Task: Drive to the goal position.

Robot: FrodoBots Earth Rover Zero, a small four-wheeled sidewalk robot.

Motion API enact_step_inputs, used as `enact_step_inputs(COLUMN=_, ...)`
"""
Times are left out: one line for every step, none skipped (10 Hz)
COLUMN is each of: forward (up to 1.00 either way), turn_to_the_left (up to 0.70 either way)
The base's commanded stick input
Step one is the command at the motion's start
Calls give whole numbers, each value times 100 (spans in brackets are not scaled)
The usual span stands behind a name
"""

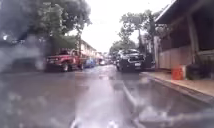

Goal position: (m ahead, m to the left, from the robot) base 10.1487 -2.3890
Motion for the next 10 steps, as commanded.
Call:
enact_step_inputs(forward=100, turn_to_the_left=0)
enact_step_inputs(forward=100, turn_to_the_left=0)
enact_step_inputs(forward=100, turn_to_the_left=0)
enact_step_inputs(forward=100, turn_to_the_left=0)
enact_step_inputs(forward=100, turn_to_the_left=0)
enact_step_inputs(forward=100, turn_to_the_left=0)
enact_step_inputs(forward=100, turn_to_the_left=0)
enact_step_inputs(forward=100, turn_to_the_left=0)
enact_step_inputs(forward=100, turn_to_the_left=0)
enact_step_inputs(forward=100, turn_to_the_left=0)
